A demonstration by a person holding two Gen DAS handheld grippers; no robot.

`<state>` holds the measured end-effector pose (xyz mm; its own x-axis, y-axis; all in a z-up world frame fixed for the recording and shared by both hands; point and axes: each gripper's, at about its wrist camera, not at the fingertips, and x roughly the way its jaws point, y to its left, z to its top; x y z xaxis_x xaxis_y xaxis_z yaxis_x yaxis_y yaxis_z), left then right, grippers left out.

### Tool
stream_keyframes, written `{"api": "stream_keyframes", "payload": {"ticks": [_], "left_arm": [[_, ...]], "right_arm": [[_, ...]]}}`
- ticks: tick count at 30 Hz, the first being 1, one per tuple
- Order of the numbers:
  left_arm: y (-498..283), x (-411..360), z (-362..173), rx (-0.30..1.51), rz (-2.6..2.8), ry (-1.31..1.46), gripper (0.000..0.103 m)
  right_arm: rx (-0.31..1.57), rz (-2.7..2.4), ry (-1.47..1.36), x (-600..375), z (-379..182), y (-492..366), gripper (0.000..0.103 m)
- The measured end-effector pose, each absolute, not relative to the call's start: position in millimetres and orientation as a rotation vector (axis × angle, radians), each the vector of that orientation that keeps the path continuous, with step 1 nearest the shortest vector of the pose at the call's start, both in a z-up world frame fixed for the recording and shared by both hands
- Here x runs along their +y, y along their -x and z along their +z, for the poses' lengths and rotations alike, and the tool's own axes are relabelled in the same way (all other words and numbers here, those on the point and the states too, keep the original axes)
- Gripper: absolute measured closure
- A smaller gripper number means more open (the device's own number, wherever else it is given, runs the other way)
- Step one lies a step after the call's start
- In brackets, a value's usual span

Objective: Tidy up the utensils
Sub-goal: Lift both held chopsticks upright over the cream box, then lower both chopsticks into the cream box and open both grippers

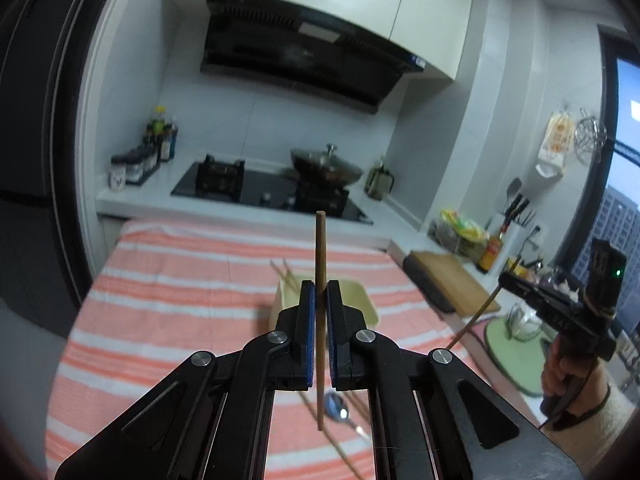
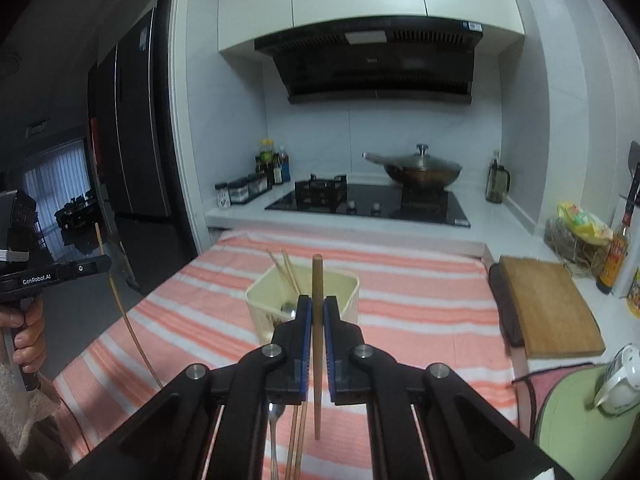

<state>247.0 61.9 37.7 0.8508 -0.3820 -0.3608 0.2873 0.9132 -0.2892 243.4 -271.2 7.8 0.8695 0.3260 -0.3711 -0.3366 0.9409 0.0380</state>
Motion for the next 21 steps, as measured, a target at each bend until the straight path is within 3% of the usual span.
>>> {"api": "stream_keyframes", "payload": {"ticks": [4,8,16,20,21], "left_arm": [[-296.7,41.6,72.2,0.297,-0.293,0.216,0.100],[-352.6,16.2,59.0,0.312,-0.215,0.199,0.100],[-448.6,-17.6,-46.3,0.755,-0.200,0.168,0.100],[-455.4,-25.3,-68.1,0.831,-0.227,0.160,0.099],[-453.6,-26.3,-69.7,0.839,-0.230,0.166,0.093]], "right_arm": [[0.277,0.322,0.007,-255.6,41.7,-286.6,0.097],[0.184,0.301,-0.015,-237.7,47.5,-323.3,0.097],[0.687,0.286,0.031,-192.4,-34.5,-427.7,0.097],[0.785,0.306,-0.008,-191.8,-62.7,-439.4,0.096],[0.775,0.310,-0.013,-191.2,-65.2,-438.5,0.095]]}}
